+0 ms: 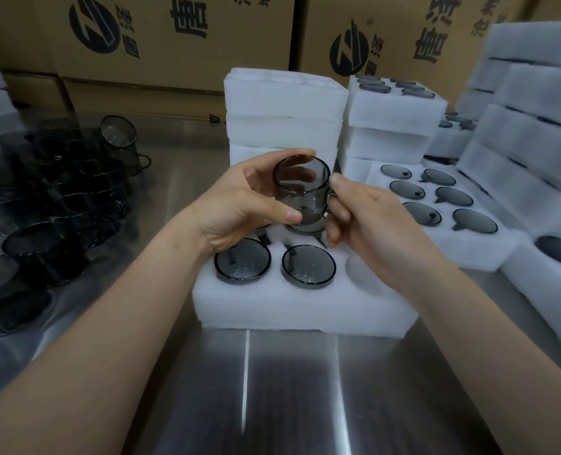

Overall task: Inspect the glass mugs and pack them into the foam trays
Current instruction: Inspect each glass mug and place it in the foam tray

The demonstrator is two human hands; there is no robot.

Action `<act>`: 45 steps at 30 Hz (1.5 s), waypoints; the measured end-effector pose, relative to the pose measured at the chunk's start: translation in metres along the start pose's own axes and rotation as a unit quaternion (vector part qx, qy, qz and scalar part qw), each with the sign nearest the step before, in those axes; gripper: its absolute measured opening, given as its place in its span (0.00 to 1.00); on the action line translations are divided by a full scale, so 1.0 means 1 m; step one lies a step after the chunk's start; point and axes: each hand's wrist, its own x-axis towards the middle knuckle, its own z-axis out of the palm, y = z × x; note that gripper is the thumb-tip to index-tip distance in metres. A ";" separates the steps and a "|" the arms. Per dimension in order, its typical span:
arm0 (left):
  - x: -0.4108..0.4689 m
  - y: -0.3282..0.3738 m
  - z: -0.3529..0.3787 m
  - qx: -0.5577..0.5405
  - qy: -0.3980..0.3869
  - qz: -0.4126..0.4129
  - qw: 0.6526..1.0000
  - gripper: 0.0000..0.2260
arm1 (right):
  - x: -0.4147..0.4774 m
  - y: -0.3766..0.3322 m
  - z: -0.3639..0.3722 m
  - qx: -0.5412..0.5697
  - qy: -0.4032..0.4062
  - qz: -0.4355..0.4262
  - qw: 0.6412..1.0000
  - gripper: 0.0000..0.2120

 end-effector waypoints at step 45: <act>-0.006 0.007 0.004 0.016 -0.036 -0.006 0.999 0.27 | -0.010 -0.004 0.003 -0.009 0.037 -0.063 0.997 0.21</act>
